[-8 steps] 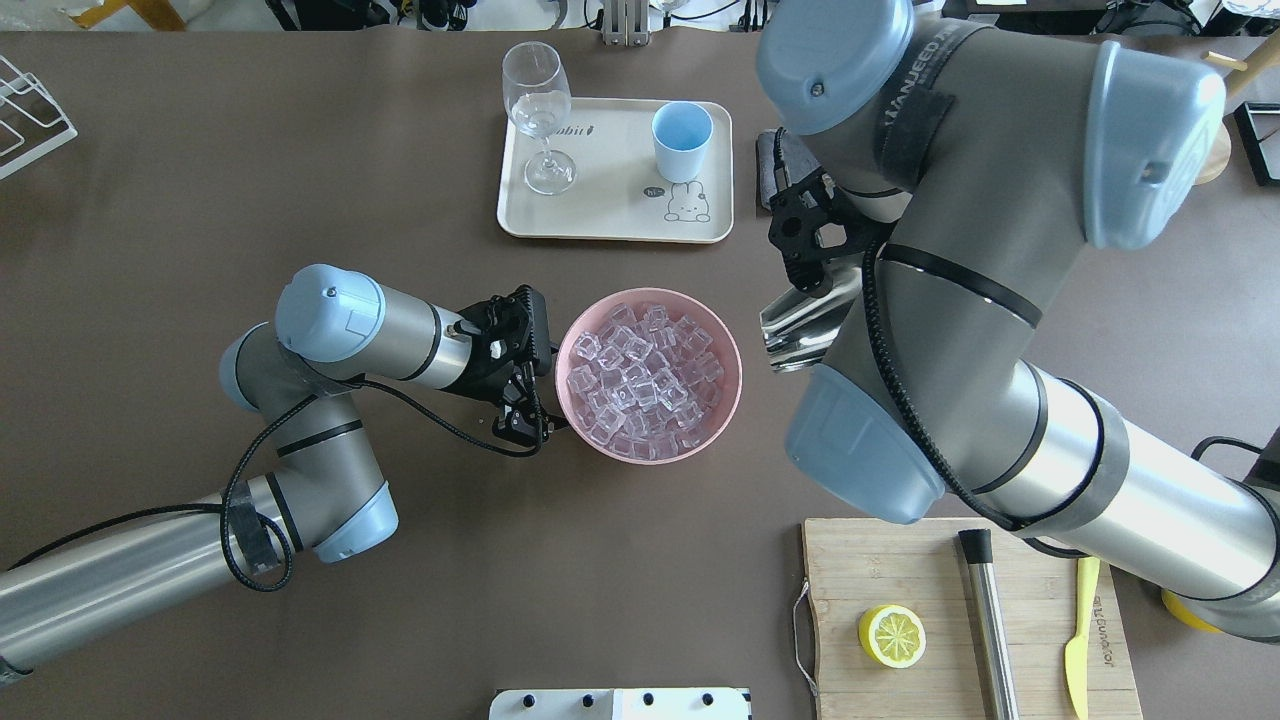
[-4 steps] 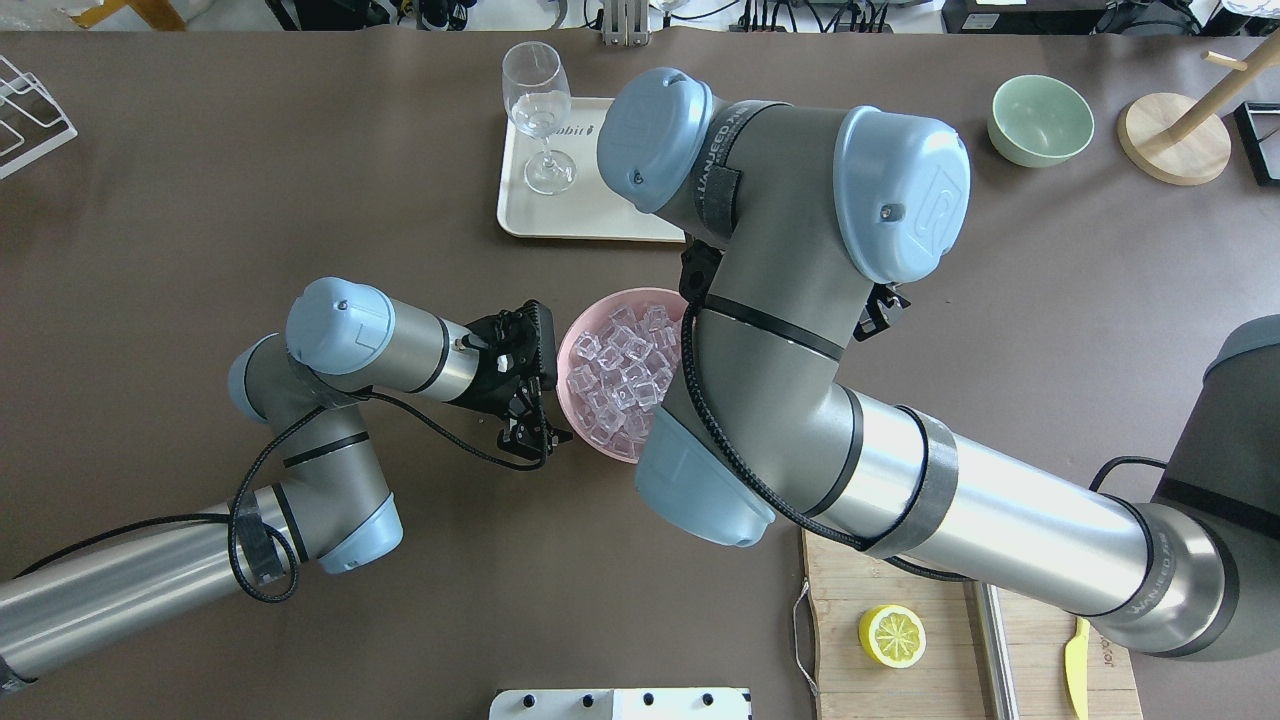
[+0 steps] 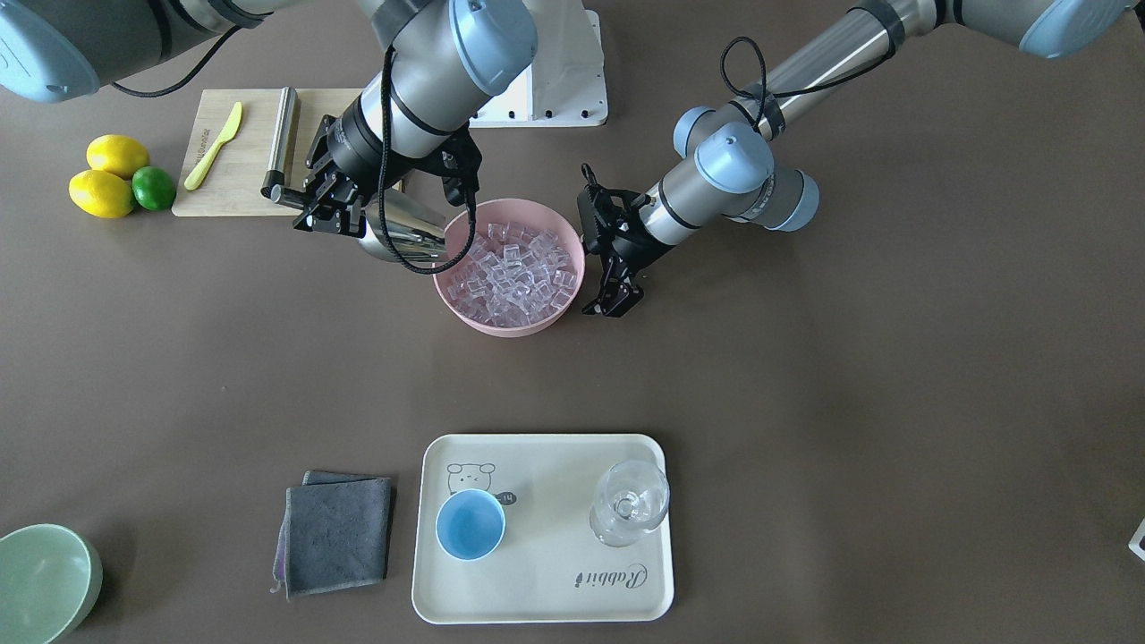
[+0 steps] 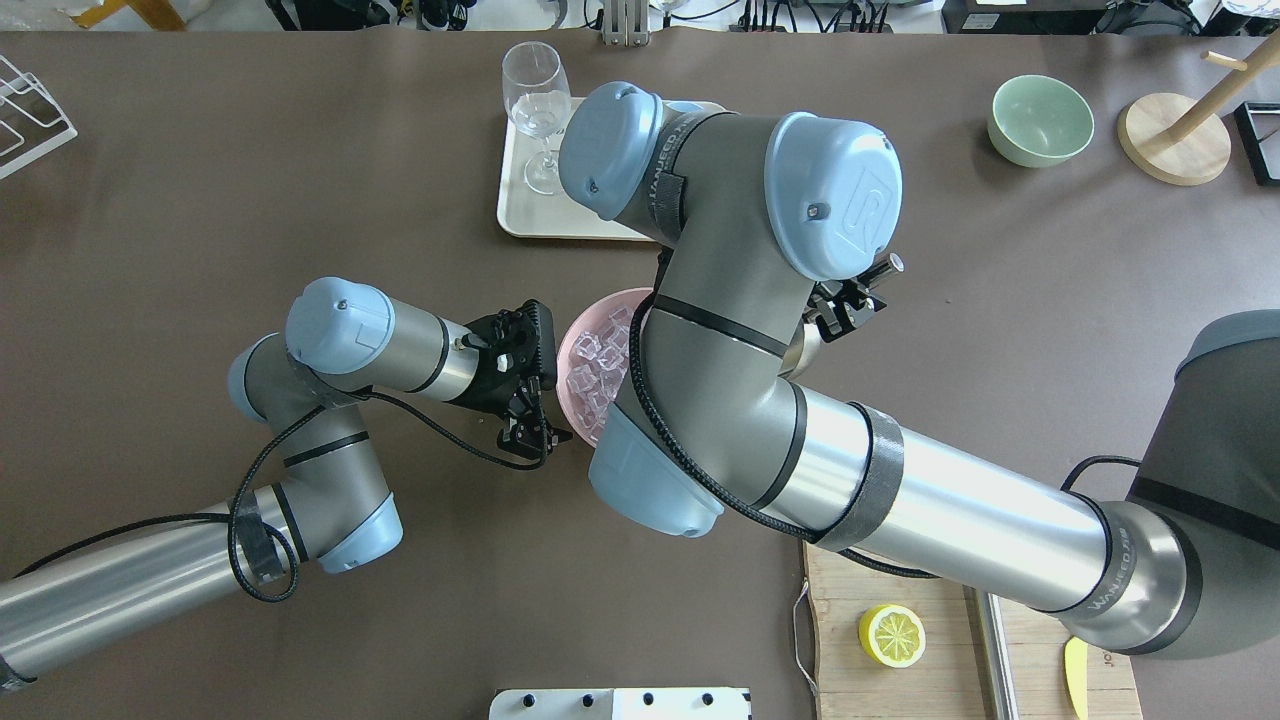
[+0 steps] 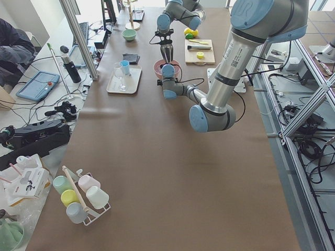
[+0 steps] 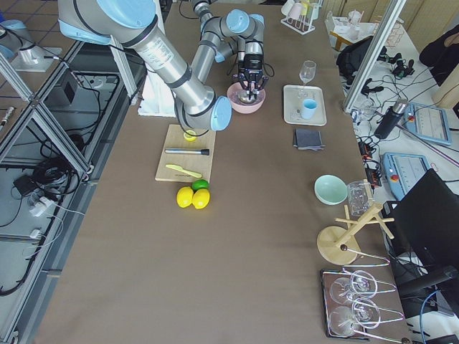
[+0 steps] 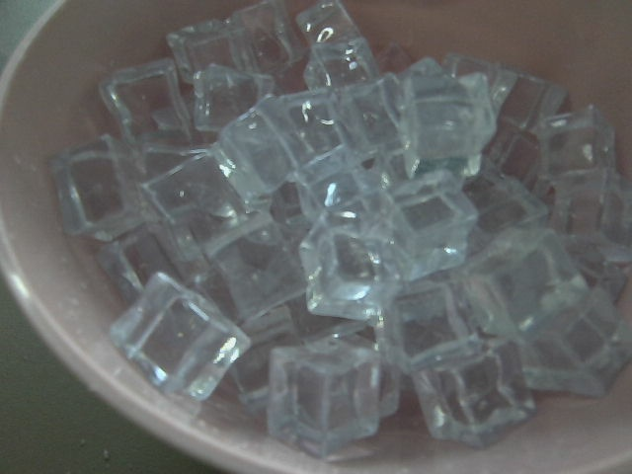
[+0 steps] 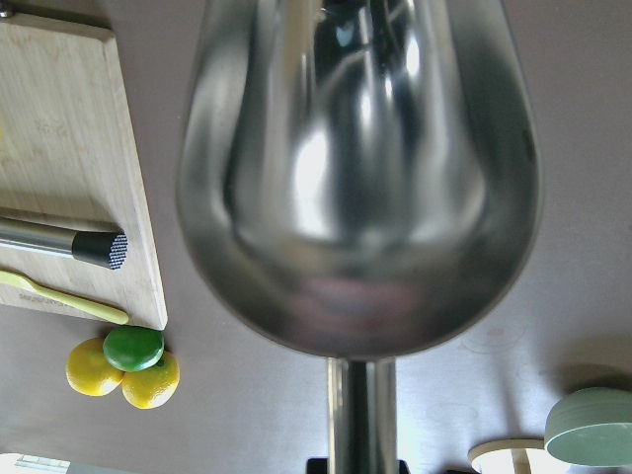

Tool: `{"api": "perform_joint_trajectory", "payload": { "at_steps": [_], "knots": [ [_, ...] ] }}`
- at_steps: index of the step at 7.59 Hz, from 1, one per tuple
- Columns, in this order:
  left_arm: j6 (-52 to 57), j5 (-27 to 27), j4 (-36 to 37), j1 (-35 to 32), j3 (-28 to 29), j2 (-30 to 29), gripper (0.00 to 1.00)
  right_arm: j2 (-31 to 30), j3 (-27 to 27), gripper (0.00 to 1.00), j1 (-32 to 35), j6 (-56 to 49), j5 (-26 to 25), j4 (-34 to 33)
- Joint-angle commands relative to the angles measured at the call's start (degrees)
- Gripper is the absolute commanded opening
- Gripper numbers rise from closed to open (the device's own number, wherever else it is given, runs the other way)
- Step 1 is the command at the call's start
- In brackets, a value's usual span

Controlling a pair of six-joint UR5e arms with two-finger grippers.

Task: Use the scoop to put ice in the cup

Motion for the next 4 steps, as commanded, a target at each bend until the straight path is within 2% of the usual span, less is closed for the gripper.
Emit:
{"api": "perform_joint_trajectory", "payload": {
  "at_steps": [1,4],
  "knots": [
    [-0.1,0.0,0.0,0.0,0.0,0.0,0.98,1.1,-3.2,0.0,-0.8,0.9,-0.7,1.5],
    [0.0,-0.2,0.0,0.0,0.0,0.1,0.98,3.2,-9.0,0.0,-0.8,0.9,-0.7,4.4]
  ]
}}
